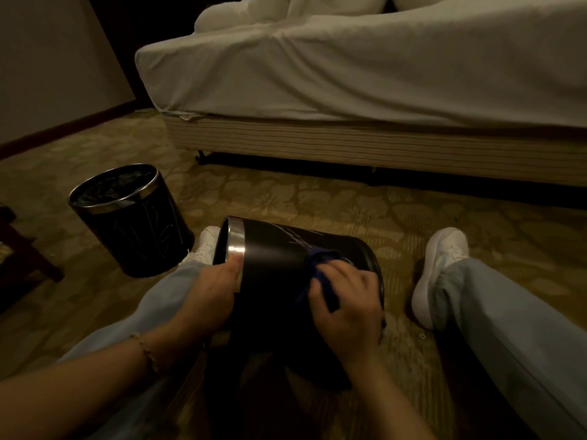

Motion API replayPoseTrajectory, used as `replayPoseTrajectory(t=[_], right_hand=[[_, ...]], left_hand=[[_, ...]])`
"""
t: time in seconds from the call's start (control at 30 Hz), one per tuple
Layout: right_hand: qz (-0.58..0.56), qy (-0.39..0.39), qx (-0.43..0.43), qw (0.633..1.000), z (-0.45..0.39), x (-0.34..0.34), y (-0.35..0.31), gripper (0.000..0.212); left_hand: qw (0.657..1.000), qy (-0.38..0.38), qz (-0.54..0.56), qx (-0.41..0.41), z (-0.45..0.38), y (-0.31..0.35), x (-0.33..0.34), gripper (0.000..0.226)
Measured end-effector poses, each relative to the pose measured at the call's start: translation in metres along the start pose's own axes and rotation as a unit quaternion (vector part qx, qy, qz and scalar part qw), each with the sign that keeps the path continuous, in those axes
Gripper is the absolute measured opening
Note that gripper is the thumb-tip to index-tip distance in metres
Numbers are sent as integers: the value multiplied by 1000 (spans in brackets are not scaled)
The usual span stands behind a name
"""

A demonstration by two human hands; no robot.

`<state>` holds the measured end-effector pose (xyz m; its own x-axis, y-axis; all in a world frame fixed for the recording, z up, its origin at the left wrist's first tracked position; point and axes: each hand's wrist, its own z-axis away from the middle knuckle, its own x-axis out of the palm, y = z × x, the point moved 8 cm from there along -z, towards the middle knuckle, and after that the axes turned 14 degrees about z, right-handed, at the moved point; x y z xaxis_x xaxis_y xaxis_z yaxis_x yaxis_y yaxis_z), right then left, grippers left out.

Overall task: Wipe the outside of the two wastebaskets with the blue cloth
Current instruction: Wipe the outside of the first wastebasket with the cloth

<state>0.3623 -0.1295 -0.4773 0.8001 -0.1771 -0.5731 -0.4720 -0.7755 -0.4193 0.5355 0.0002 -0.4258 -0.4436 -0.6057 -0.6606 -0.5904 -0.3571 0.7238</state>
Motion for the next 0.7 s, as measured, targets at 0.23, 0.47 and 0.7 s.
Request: replayPoseTrajectory(t=[0.23, 0.47, 0.7], right_hand=[[52, 5, 142, 989, 8, -5, 62, 38], [37, 8, 137, 990, 4, -5, 70, 35], [46, 2, 106, 993, 16, -2, 44, 32]], left_hand=[[963, -29, 256, -74, 10, 2, 12, 27], [832, -72, 486, -259, -19, 15, 16, 61], [826, 85, 433, -352, -26, -14, 4, 39]])
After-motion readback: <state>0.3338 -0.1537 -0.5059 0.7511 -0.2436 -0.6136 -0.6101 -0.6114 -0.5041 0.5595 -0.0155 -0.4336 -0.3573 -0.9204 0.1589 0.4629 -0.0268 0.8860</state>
